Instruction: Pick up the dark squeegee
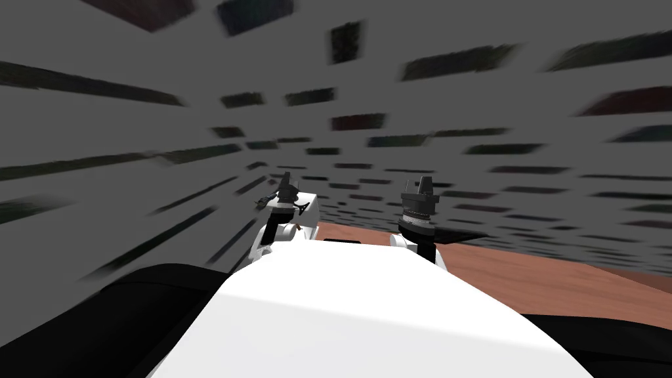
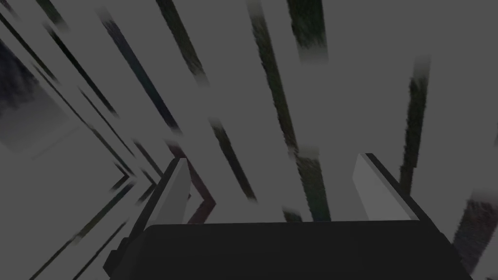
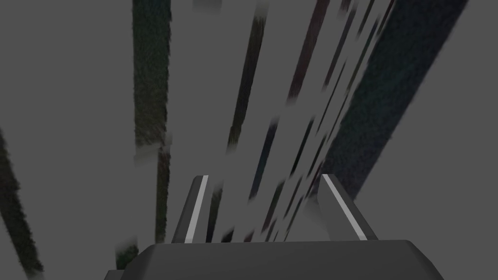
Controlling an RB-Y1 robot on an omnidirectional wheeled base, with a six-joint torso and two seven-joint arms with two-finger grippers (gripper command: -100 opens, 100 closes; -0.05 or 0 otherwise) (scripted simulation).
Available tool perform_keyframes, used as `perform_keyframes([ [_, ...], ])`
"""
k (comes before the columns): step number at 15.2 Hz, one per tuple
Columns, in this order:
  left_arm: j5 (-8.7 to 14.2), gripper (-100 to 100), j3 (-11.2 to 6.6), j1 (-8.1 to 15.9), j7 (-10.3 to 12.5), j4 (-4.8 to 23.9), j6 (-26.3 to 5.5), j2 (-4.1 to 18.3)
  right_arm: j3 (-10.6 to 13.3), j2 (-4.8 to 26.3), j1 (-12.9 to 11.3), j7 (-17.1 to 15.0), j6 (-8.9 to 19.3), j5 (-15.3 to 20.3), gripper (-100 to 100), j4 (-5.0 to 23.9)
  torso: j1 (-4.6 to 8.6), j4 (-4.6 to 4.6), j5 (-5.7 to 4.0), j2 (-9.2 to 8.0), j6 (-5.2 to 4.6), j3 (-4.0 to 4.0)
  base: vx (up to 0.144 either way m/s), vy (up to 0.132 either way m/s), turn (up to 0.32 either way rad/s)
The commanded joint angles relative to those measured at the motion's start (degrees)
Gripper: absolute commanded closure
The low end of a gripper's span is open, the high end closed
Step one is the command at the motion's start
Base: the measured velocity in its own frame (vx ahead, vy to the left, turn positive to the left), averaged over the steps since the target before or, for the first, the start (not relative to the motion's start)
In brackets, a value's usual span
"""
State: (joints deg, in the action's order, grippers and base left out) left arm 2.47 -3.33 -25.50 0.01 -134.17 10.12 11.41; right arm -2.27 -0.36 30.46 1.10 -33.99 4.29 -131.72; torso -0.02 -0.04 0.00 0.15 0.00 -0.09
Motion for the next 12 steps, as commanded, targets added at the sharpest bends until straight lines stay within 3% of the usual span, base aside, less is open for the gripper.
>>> perform_keyframes([
  [1, 0.12, -100, -0.18, 0.17, -0.11, 0.1, -1.82, 0.53, 0.0, 0.0, 0.0, 0.0, 0.0, 0.0, 0, 0.0, 0.0, 0.0, 0.0, 0.0, 0.0, 0.0, 0.023, 0.0, 0.002],
  [2, 0.45, -100, -0.61, 0.38, -0.41, 0.17, -3.83, 1.76, 0.0, 0.0, 0.0, 0.0, 0.0, 0.0, 0, 0.0, 0.0, 0.0, 0.0, -0.02, 0.0, 0.01, 0.026, 0.001, 0.003],
  [4, 0.45, -100, -0.61, 0.38, -0.41, 0.17, -4.73, 1.76, 0.0, 0.0, 0.0, 0.0, 0.0, 0.0, 0, 0.0, -0.01, 0.0, 0.0, -0.02, 0.0, 0.01, 0.024, 0.003, 0.002],
  [5, 0.8, -100, -1.07, 0.59, -0.72, 0.25, -6.58, 2.87, 0.0, 0.0, 0.0, 0.0, 0.0, 0.0, 0, 0.0, 0.0, 0.01, 0.0, -0.04, 0.0, 0.02, 0.027, 0.002, 0.003],
  [12, 1.57, -100, -2.07, 1.07, -1.41, 0.41, -13.89, 4.78, 0.0, 0.0, 0.0, 0.0, 0.0, 0.0, 0, 0.0, 0.01, 0.01, 0.0, -0.02, 0.0, 0.01, 0.028, 0.0, 0.003],
])
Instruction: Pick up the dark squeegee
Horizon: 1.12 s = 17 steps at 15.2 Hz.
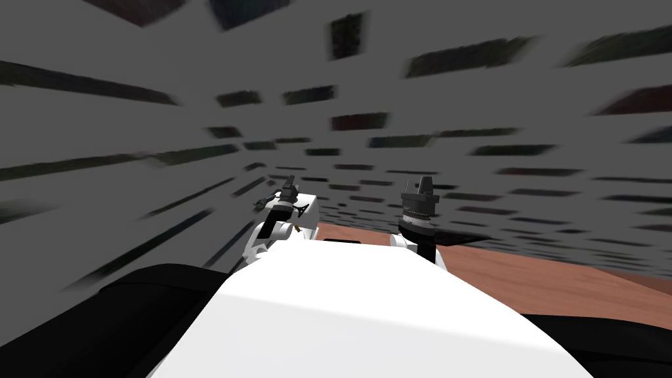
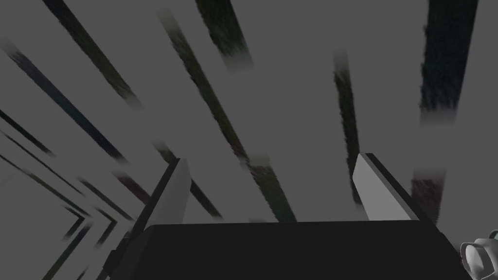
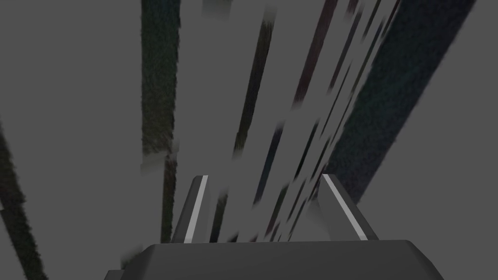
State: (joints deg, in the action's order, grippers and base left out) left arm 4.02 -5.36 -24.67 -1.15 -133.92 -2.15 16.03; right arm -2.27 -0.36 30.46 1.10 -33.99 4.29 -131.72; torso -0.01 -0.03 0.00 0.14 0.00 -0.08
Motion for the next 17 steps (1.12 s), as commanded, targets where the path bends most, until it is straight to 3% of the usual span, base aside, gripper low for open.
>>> perform_keyframes([
  [1, 0.03, -100, -0.04, 0.24, -0.25, 0.16, -2.33, 0.16, 0.0, 0.0, 0.0, 0.0, 0.0, 0.0, 0, 0.0, 0.0, 0.0, 0.0, 0.0, 0.0, 0.0, 0.025, 0.001, 0.002],
  [5, 0.86, -100, -1.13, 0.76, -1.0, 0.34, -7.33, 1.69, 0.0, 0.0, 0.0, 0.0, 0.0, 0.0, 0, 0.0, -0.01, 0.0, 0.0, 0.0, 0.0, 0.0, 0.031, 0.001, 0.003],
  [8, 0.86, -100, -1.13, 0.76, -1.0, 0.34, -9.7, 1.69, 0.0, 0.0, 0.0, 0.0, 0.0, 0.0, 0, 0.0, -0.02, 0.0, 0.01, 0.0, 0.0, 0.0, 0.026, 0.003, 0.002],
  [17, 2.22, -100, -2.89, 1.61, -2.22, 0.65, -21.45, 3.31, 0.0, 0.0, 0.0, 0.0, 0.0, 0.0, 0, 0.0, -0.01, -0.01, 0.0, 0.04, 0.01, -0.02, 0.034, 0.0, 0.004],
])
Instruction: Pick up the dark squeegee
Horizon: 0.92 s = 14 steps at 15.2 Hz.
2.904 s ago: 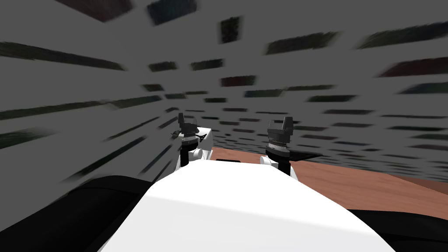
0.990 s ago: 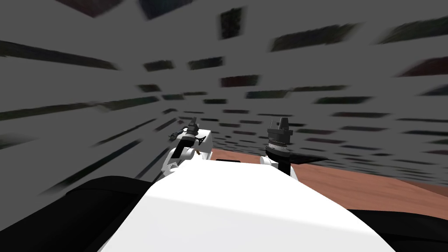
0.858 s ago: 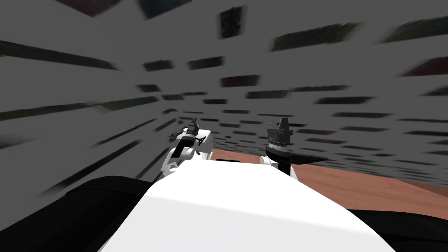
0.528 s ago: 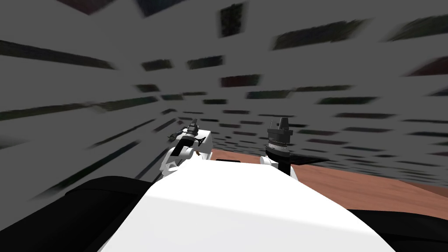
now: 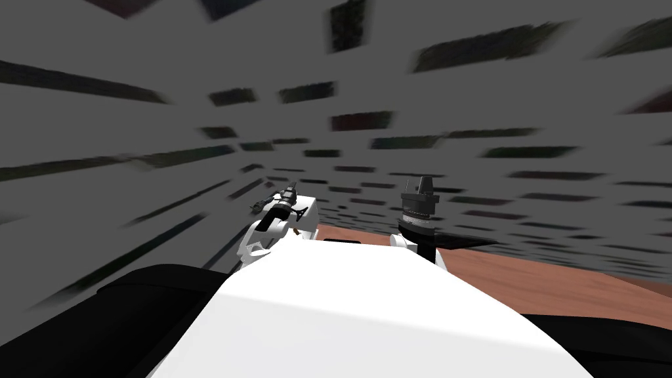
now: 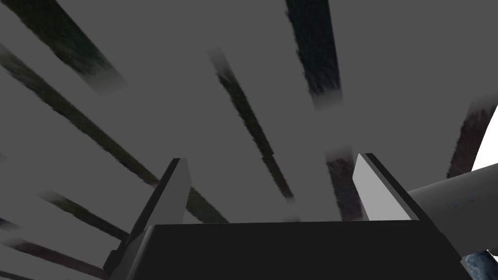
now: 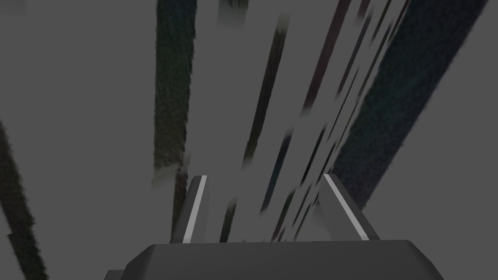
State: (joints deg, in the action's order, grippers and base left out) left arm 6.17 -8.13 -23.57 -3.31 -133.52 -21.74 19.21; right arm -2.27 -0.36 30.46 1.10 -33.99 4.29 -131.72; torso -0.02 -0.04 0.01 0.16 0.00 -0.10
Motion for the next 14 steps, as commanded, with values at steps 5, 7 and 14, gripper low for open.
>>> perform_keyframes([
  [5, 0.54, -100, -0.73, 0.8, -0.48, 0.36, -6.14, 0.52, 0.0, 0.0, 0.0, 0.0, 0.0, 0.0, 0, 0.0, 0.01, 0.01, -0.01, -0.04, 0.0, 0.03, 0.021, 0.0, 0.002],
  [7, 1.01, -100, -1.35, 1.1, -0.91, 0.47, -9.24, 0.84, 0.0, 0.0, 0.0, 0.0, 0.0, 0.0, 0, 0.0, 0.0, 0.01, 0.0, -0.03, -0.01, 0.02, 0.035, 0.003, 0.004],
  [14, 1.98, -100, -2.59, 1.7, -1.77, 0.7, -17.87, 1.28, 0.0, 0.0, 0.0, 0.0, 0.0, 0.0, 0, 0.0, 0.02, 0.01, -0.01, -0.03, 0.0, 0.02, 0.032, 0.0, 0.003],
])
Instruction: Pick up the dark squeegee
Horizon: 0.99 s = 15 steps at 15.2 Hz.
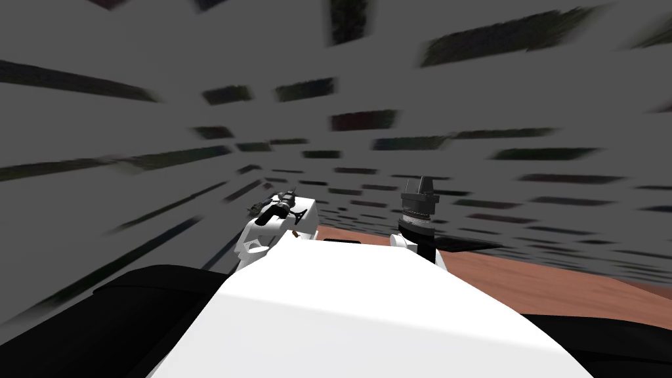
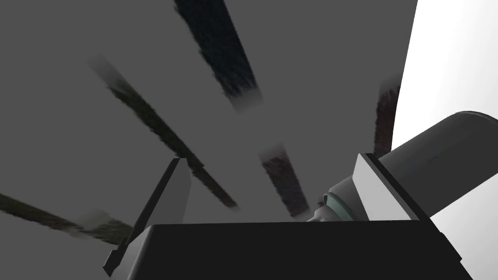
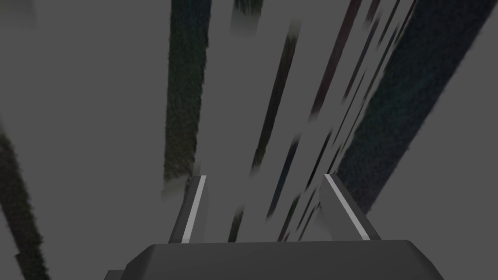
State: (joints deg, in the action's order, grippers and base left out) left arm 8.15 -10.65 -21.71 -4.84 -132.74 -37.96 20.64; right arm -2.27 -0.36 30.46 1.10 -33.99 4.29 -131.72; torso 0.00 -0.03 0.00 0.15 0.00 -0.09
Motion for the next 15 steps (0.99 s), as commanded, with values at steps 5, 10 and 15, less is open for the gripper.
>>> perform_keyframes([
  [5, 0.47, -100, -0.7, 0.13, -0.67, 0.04, -6.76, -0.02, 0.0, 0.0, 0.0, 0.0, 0.0, 0.0, 0, 0.0, -0.01, 0.0, 0.0, 0.0, 0.01, 0.0, 0.032, 0.001, 0.002],
  [10, 1.43, -100, -1.94, 0.73, -1.52, 0.27, -12.9, 0.09, 0.0, 0.0, 0.0, 0.0, 0.0, 0.0, 0, 0.0, -0.01, 0.0, 0.0, -0.04, 0.0, 0.02, 0.027, 0.0, 0.003],
  [15, 1.9, -100, -2.55, 1.02, -1.95, 0.38, -18.07, 0.07, 0.0, 0.0, 0.0, 0.0, 0.0, 0.0, 0, 0.0, -0.01, 0.01, 0.0, -0.04, 0.0, 0.02, 0.028, -0.001, 0.003],
])
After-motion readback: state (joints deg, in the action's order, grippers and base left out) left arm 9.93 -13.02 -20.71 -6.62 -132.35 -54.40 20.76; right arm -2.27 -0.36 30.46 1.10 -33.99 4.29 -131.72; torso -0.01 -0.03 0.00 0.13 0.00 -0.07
